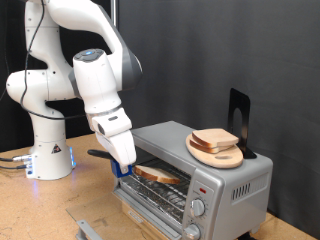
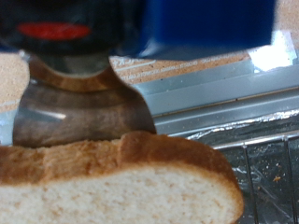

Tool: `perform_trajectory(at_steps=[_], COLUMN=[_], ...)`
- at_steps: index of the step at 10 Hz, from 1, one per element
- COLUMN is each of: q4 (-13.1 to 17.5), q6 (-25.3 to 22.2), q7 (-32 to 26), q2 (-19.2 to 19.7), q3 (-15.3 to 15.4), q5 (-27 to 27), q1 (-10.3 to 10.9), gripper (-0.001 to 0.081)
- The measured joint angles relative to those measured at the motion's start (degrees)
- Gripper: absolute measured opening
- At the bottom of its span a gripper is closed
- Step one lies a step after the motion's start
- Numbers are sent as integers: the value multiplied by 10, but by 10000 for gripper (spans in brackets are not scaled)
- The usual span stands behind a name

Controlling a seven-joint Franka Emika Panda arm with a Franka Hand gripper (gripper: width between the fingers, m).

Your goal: Make a piece of toast with the oven

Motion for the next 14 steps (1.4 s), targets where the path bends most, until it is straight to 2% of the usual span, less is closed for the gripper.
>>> perform_trajectory(at_steps=[4,7,12,14], q4=[-7,-22,-32,-30], q6=[42,84,75,61], q7=[26,23,-62,-66], q2=[2,9,8,5], q3=[13,13,-13,-19], q5=[-41,-60,-46,-38], q1=[0,-2,-13,-13], gripper=[369,369,369,369])
